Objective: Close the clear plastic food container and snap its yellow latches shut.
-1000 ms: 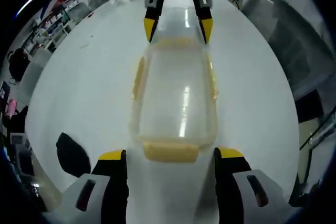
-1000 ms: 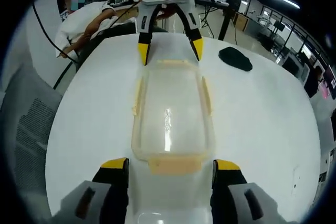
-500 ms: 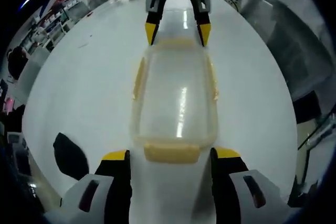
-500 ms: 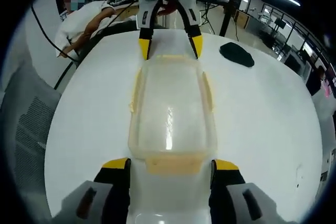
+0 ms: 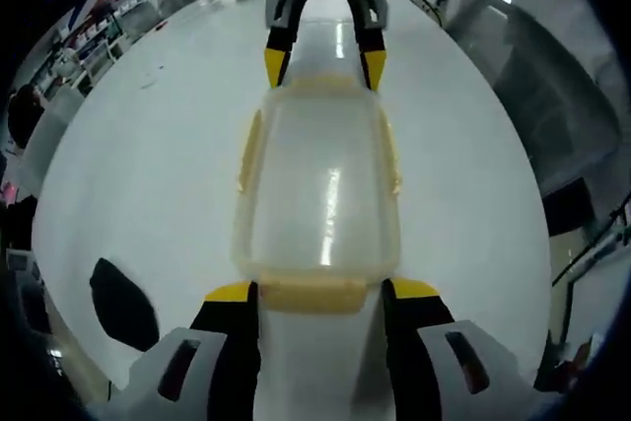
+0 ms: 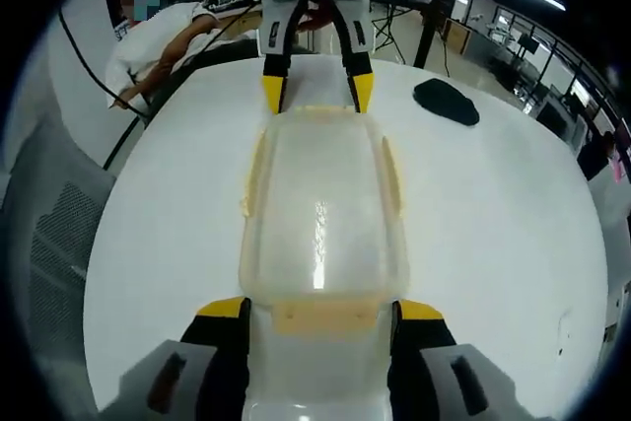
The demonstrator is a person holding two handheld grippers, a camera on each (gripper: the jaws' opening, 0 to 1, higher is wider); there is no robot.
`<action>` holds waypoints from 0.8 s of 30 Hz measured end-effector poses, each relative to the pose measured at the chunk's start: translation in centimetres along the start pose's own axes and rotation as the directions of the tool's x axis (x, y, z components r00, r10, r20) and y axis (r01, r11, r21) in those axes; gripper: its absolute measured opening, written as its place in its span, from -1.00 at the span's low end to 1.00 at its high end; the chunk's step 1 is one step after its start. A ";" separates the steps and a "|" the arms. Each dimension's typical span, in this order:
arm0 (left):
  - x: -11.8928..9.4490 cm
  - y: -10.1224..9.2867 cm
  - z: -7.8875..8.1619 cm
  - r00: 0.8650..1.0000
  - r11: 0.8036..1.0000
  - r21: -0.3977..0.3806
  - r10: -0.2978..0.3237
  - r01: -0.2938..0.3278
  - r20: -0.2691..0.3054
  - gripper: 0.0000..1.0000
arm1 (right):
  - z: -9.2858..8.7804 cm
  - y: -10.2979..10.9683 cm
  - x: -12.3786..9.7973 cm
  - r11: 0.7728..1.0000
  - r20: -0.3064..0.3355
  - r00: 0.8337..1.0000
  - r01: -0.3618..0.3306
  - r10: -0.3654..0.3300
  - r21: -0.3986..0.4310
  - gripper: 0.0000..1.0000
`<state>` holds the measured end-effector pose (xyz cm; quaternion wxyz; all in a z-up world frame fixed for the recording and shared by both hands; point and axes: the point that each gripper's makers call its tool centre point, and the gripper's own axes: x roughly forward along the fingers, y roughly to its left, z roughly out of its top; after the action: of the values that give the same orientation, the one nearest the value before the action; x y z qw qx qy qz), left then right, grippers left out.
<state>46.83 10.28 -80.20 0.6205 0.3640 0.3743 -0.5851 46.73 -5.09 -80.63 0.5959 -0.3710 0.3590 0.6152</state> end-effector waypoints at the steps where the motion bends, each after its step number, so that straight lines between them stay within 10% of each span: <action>1: 0.0 0.0 0.0 1.000 1.000 0.008 -0.002 0.002 0.000 -0.04 | 0.0 0.0 0.0 1.000 -0.001 1.000 -0.001 0.001 -0.002 0.10; 24: -0.2 0.1 -0.4 1.000 1.000 0.007 -0.005 0.005 -0.008 -0.25 | -0.2 -0.3 -0.1 0.999 -0.021 1.000 -0.008 0.007 -0.047 -0.26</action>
<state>46.89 10.68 -80.21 0.6162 0.3675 0.3757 -0.5866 47.09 -5.30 -80.65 0.5807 -0.3901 0.3520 0.6218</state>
